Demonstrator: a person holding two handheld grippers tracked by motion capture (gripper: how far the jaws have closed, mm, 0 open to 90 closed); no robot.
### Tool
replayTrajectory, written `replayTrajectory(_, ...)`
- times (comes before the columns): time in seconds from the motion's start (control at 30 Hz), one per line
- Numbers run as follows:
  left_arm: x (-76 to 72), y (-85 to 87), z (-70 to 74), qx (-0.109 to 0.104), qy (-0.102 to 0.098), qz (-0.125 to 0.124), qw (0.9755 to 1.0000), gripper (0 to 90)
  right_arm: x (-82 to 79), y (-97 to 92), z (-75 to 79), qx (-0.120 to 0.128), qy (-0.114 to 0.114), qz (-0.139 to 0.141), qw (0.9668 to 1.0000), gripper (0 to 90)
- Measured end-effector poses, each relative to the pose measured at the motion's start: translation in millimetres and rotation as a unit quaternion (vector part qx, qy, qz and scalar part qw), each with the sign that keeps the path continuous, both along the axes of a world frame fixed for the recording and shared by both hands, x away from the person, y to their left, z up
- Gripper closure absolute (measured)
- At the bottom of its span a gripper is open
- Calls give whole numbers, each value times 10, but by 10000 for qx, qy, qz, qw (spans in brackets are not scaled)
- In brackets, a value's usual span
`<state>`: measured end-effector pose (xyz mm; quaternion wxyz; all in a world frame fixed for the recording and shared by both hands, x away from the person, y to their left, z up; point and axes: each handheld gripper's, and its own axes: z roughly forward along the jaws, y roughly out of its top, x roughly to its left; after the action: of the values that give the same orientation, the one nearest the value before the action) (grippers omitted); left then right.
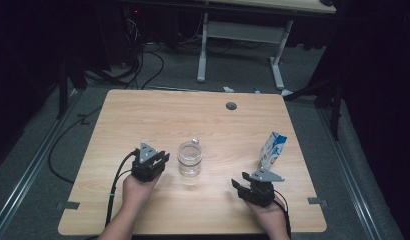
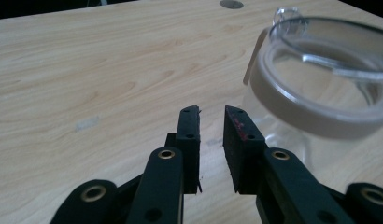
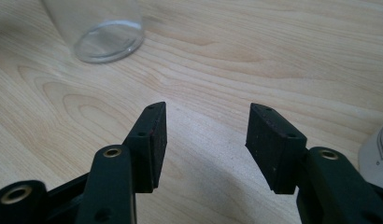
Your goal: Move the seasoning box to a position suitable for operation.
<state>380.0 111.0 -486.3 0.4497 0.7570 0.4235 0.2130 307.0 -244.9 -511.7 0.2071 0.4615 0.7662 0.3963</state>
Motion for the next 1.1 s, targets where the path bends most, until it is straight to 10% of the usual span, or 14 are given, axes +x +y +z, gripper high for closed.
replayTrajectory(0.53,297,-276,85,-98,-181,22,9998,900,-24,15,7,-63,-280,43,9996,479)
replayTrajectory(1.1,280,-313,23,-248,-135,-110,9995,900,-9,55,-39,-108,-119,-17,9999,463)
